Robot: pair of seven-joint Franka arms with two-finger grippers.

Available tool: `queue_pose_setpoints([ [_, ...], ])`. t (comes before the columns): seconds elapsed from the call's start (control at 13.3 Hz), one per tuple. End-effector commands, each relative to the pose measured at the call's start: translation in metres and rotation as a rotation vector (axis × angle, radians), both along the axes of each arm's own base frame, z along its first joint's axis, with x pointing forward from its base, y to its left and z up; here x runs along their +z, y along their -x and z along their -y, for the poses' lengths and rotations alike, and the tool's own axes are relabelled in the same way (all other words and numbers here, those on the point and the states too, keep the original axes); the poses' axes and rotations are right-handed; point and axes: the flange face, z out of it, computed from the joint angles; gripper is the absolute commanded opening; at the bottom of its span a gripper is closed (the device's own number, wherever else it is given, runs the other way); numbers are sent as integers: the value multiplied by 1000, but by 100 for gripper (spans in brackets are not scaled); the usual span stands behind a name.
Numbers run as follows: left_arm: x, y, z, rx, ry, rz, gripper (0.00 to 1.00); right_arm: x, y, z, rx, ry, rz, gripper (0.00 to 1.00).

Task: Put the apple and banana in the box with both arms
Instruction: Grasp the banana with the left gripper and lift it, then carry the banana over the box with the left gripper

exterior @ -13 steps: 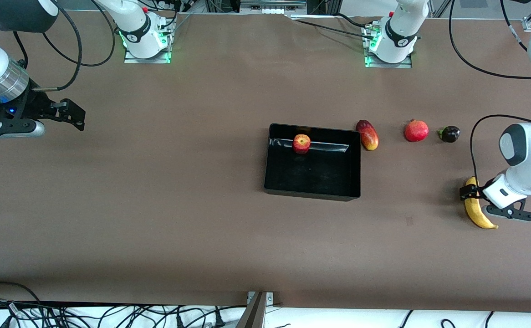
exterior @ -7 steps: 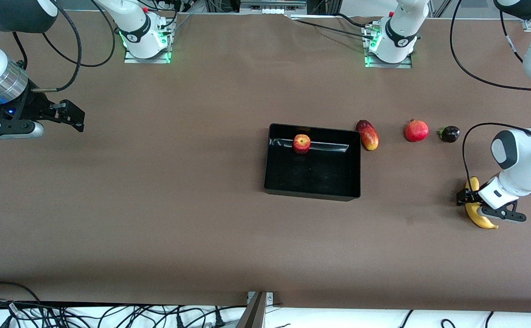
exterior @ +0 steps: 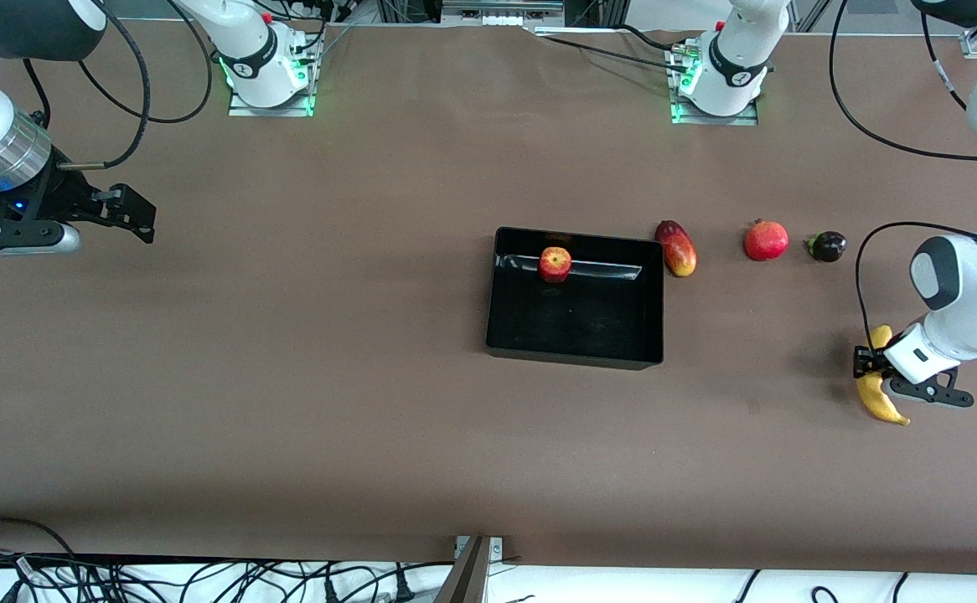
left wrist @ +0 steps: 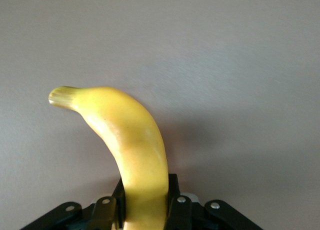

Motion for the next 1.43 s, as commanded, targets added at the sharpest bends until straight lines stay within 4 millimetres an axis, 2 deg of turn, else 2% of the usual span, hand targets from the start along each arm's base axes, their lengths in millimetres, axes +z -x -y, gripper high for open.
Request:
queue_pose_setpoints([
  [0.0,77,2,75,59,39,-106,0,6,-4,1,0,3,12,100],
  [0.3,142,8,217,179,99,-158,0,6,-4,1,0,2,11,100],
  [0.53,151,28,335,249,92,-187,0,7,-4,1,0,2,13,100],
  [0.68,148,46,394,256,78,-193,0,7,-5,1,0,1,16,100],
  [0.83,146,61,436,231,74,-192,0,7,-5,1,0,1,16,100],
  [1.05,129,76,476,170,107,-169,0,7,-5,1,-1,1,16,100],
  [1.2,105,86,492,163,116,-167,0,7,-5,1,0,1,16,100],
  [1.35,77,101,499,143,127,-149,0,7,-5,1,0,1,16,100],
])
